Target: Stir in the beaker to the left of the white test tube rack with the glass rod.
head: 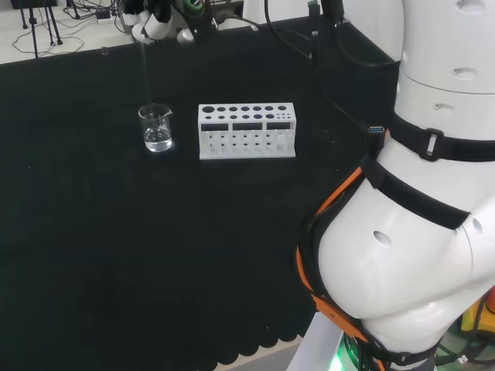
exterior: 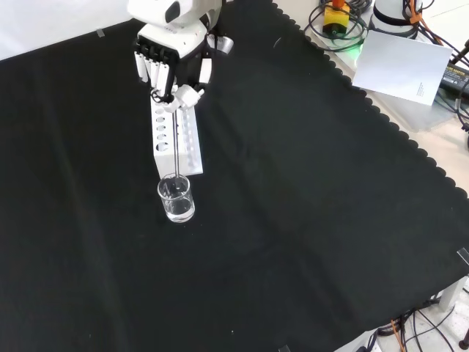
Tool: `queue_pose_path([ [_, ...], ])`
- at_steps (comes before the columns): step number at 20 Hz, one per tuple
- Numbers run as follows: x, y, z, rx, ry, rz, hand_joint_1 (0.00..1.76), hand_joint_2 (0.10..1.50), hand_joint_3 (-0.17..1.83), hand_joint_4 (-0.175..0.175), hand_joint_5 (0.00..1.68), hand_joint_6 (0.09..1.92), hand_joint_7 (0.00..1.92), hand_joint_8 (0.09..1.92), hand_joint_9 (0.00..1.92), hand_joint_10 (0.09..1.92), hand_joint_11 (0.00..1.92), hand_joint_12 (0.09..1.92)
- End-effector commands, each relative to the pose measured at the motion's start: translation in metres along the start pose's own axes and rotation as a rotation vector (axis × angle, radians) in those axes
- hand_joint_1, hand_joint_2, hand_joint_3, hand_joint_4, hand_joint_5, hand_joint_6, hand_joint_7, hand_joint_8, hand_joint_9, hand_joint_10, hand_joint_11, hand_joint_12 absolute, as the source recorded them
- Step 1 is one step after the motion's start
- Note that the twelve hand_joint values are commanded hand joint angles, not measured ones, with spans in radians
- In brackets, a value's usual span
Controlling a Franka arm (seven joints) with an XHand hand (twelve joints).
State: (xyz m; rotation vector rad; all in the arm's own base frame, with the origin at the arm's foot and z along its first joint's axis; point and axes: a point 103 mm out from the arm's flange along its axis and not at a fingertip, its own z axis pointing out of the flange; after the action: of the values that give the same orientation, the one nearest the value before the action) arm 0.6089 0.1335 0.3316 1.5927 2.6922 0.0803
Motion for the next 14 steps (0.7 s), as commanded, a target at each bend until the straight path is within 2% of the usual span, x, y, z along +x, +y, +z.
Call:
queue_pose_path([
  [1, -0.006, 0.004, 0.013, 0.019, 0.013, -0.008, 1.32, 0.61, 0.79, -0.175, 1.14, 0.7, 1.33, 0.88, 1.68, 0.82, 1.49, 1.05],
  [14, -0.014, 0.017, 0.037, 0.043, 0.008, -0.025, 1.32, 0.61, 0.78, -0.175, 1.14, 0.7, 1.33, 0.88, 1.68, 0.81, 1.49, 1.05],
])
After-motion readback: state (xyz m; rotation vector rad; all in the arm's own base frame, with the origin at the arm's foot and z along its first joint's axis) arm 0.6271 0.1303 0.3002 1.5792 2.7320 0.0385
